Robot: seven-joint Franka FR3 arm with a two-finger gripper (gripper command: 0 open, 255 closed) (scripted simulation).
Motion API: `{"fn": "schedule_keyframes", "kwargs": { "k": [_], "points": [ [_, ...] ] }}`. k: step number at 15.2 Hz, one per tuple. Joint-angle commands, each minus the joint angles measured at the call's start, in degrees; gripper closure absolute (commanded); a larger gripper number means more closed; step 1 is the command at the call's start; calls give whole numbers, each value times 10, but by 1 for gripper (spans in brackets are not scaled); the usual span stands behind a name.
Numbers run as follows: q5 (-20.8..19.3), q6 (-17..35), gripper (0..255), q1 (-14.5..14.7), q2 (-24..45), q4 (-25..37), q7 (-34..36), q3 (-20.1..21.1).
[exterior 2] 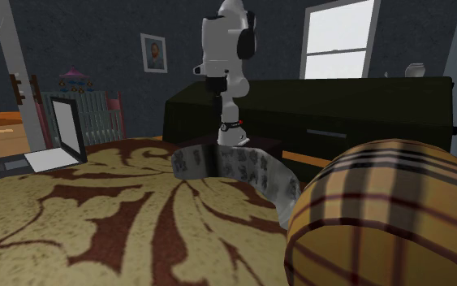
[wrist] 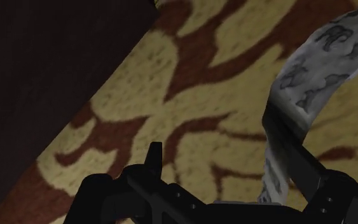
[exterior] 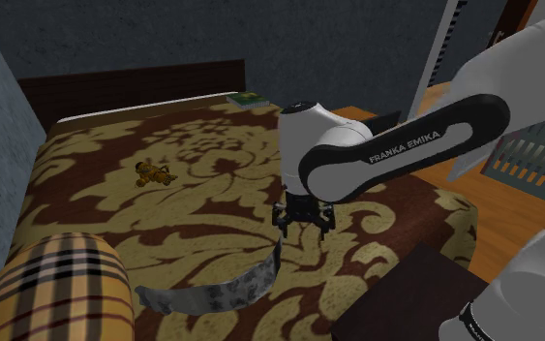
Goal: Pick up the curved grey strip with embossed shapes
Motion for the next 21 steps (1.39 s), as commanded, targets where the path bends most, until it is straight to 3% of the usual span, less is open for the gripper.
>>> {"fn": "schedule_keyframes", "kwargs": {
  "k": [1,7,16,17,21],
  "points": [
    [-29,16,0,-7,59,31,71,17],
    [-125,44,0,19,223,127,248,9],
    [-160,93,0,33,268,115,270,-8],
    [-159,93,255,33,266,113,271,-7],
    [-159,93,255,33,266,113,271,-7]
  ]
}}
